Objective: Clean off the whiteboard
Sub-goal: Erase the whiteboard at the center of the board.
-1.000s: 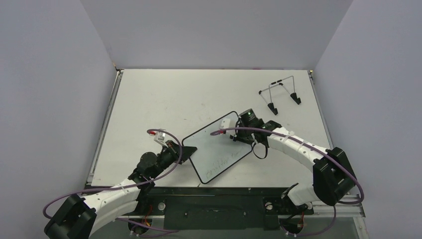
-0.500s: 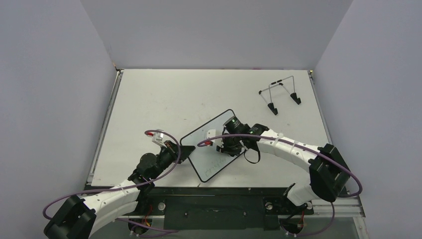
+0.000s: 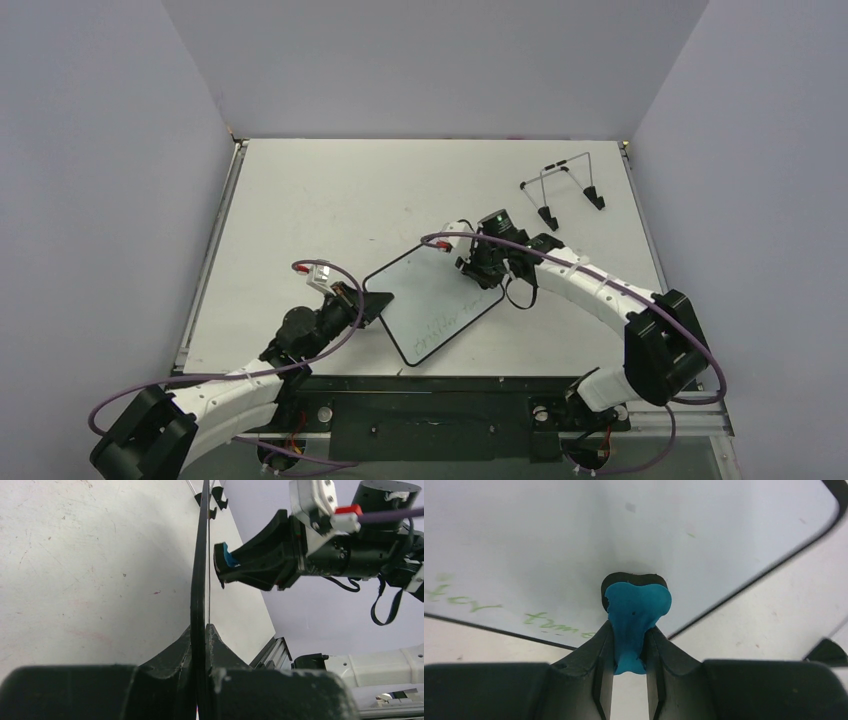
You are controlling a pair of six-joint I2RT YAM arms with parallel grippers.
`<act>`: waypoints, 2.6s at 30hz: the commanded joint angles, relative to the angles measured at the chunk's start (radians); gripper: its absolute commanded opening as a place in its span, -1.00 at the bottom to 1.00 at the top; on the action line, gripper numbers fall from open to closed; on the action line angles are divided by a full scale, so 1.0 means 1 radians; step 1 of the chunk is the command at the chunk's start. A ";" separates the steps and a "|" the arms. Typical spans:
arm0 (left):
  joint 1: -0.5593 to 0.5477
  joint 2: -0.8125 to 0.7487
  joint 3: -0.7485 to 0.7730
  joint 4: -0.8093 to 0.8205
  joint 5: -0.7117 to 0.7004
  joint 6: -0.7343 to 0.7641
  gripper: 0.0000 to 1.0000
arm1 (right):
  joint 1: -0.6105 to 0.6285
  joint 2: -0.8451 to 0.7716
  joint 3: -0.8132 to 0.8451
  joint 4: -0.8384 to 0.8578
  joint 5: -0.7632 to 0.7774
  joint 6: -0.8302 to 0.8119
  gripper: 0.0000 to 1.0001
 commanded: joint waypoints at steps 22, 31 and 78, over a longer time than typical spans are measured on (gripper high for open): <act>-0.004 -0.109 0.042 0.100 -0.067 -0.056 -1.00 | 0.050 0.025 0.025 -0.139 -0.166 -0.127 -1.00; -0.003 -0.116 0.036 0.099 -0.074 -0.056 -1.00 | -0.003 0.016 0.016 0.021 0.034 0.028 -1.00; -0.006 0.132 0.099 0.180 -0.014 -0.049 -1.00 | 0.721 -0.017 -0.095 0.056 0.447 -0.270 -1.00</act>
